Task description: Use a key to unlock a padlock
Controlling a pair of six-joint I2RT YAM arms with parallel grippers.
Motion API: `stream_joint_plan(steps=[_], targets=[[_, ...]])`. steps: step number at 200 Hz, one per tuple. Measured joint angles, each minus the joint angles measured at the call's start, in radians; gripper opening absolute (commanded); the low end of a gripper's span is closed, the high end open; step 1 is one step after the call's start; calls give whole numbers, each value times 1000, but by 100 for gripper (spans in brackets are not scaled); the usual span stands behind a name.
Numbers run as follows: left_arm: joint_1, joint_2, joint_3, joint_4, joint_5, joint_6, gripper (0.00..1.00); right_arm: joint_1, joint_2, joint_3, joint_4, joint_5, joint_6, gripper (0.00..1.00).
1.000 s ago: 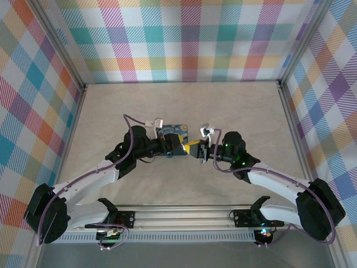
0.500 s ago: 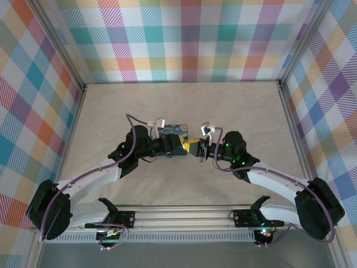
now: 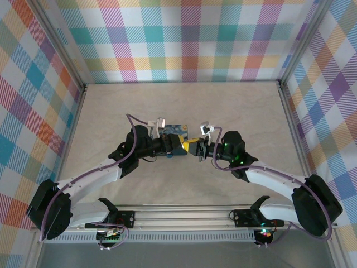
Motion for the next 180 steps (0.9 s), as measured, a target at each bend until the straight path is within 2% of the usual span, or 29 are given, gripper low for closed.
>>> stream_joint_plan(steps=[31, 50, 84, 116, 131, 158, 180], targets=[[-1, 0, 0, 1, -1, -6, 0, 1, 10, 3, 3, 0, 8, 0], [-1, 0, 0, -3, -3, 2, 0, 1, 10, 3, 1, 0, 11, 1], [-5, -14, 4, -23, -1, 22, 0, -9, -15, 3, -18, -20, 14, 22], [-6, -31, 15, -40, -1, 39, 0, -51, -84, -16, 15, -90, 23, 41], [-6, -35, 18, -40, 0, 40, 0, -70, -105, -30, 32, -129, 30, 46], [-6, -41, 18, -37, 12, 39, 0, -84, -107, -34, 50, -185, 30, 48], [-6, -49, 19, -36, 26, 40, 0, -86, -94, -38, 71, -210, 33, 44]])
